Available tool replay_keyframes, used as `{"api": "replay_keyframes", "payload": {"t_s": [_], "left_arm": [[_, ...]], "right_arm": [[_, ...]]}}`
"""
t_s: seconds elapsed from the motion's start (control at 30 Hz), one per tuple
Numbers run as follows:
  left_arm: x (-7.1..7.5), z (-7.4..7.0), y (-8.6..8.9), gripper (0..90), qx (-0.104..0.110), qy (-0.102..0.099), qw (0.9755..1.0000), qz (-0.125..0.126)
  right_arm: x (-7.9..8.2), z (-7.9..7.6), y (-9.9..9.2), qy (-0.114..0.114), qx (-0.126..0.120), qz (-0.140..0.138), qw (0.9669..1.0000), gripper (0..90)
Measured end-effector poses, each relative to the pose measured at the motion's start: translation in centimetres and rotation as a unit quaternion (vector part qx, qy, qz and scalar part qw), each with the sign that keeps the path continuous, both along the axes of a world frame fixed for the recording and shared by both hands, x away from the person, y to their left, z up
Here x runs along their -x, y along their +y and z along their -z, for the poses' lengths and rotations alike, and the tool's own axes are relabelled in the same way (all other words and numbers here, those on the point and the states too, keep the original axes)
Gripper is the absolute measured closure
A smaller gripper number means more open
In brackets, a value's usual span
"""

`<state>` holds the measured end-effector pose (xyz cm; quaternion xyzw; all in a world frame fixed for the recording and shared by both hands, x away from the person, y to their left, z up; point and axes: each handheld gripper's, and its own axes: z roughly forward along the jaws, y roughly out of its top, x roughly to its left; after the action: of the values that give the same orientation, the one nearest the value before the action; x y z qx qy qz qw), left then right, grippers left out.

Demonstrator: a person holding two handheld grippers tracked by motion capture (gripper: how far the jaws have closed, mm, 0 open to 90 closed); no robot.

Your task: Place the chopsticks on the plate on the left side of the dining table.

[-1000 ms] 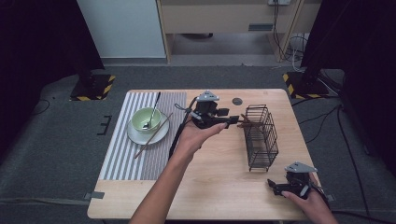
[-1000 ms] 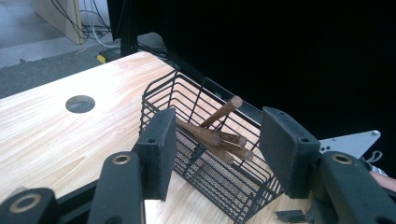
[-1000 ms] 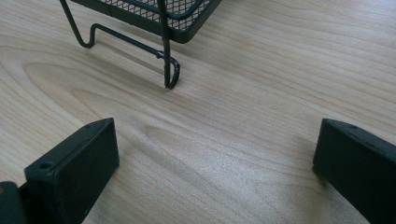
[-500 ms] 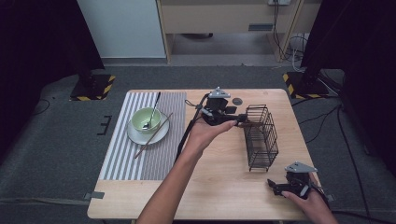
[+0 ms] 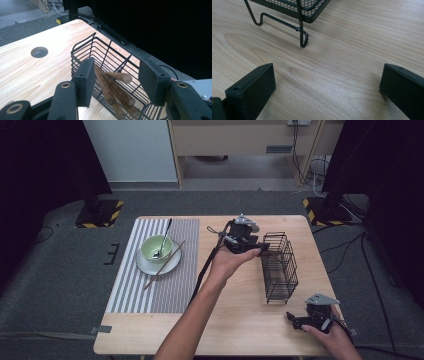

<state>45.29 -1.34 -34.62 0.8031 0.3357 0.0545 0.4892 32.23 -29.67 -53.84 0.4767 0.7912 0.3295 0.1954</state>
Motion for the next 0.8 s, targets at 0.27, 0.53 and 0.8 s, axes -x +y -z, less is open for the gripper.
{"api": "replay_keyframes", "payload": {"t_s": [0.27,0.53,0.8], "left_arm": [[-0.02,0.08,-0.42,54.2,-0.001,0.004,1.0000,-0.004],[0.00,0.07,-0.41,61.6,-0.001,0.004,1.0000,-0.006],[0.15,0.05,-0.55,69.1,-0.003,0.003,1.0000,-0.007]], "right_arm": [[0.00,0.00,0.00,0.000,0.000,0.000,1.0000,0.3],[0.00,0.00,0.00,0.000,0.000,0.000,1.0000,0.4],[0.00,0.00,0.00,0.000,0.000,0.000,1.0000,0.4]]}}
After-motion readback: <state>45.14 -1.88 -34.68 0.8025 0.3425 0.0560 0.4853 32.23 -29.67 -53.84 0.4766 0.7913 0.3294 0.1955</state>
